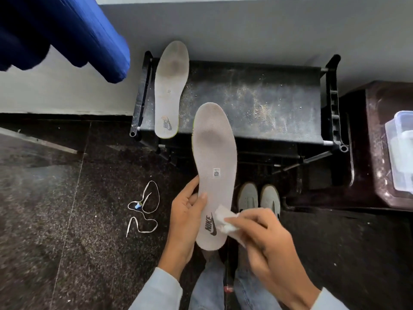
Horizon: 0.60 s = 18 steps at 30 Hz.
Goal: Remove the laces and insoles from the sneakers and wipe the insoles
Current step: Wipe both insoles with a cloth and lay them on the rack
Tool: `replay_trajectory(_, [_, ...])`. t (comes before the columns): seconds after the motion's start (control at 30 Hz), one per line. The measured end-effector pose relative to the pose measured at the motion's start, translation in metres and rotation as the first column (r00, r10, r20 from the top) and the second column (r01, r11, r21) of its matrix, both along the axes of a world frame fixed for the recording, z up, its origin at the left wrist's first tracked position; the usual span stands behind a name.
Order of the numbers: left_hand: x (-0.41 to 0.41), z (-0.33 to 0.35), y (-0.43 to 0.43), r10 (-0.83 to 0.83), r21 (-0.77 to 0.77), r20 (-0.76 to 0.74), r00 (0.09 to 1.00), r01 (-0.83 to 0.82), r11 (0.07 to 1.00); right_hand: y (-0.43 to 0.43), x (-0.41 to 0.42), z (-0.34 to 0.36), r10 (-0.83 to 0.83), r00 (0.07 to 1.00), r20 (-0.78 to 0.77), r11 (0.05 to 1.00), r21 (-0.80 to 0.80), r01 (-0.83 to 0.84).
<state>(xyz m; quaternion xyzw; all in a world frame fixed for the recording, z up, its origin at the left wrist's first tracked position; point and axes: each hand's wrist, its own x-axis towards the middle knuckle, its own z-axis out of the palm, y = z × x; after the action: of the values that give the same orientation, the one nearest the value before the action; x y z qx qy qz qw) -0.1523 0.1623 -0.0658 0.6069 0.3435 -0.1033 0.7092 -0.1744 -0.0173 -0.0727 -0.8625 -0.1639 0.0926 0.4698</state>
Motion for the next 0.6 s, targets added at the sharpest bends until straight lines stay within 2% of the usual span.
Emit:
replay_trajectory(0.17, [0.042,0.022,-0.001,-0.054,0.140,0.057,0.997,0.046,0.989,0.001,0.019,0.026,-0.176,0.984,-0.042,0.976,0.126,0.180])
replay_trajectory(0.27, [0.069,0.030,0.002,-0.065,0.191,0.082,0.994,0.048,0.980,0.004,0.032,0.038,-0.237,0.971,-0.036,0.959,0.149,0.240])
replay_trajectory(0.37, [0.089,0.029,0.007,-0.041,0.227,0.100,0.994,0.017,0.974,0.006,0.047,0.040,-0.292,0.951,-0.103,0.937,0.168,0.306])
replay_trajectory(0.47, [0.108,0.021,0.010,0.041,0.212,0.104,0.994,-0.062,0.975,0.011,0.066,0.035,-0.346,0.921,-0.181,0.916,0.146,0.373])
replay_trajectory(0.6, [0.130,0.004,0.016,0.079,0.161,0.096,0.992,-0.094,0.983,0.026,0.104,0.029,-0.406,0.881,-0.242,0.870,0.192,0.453])
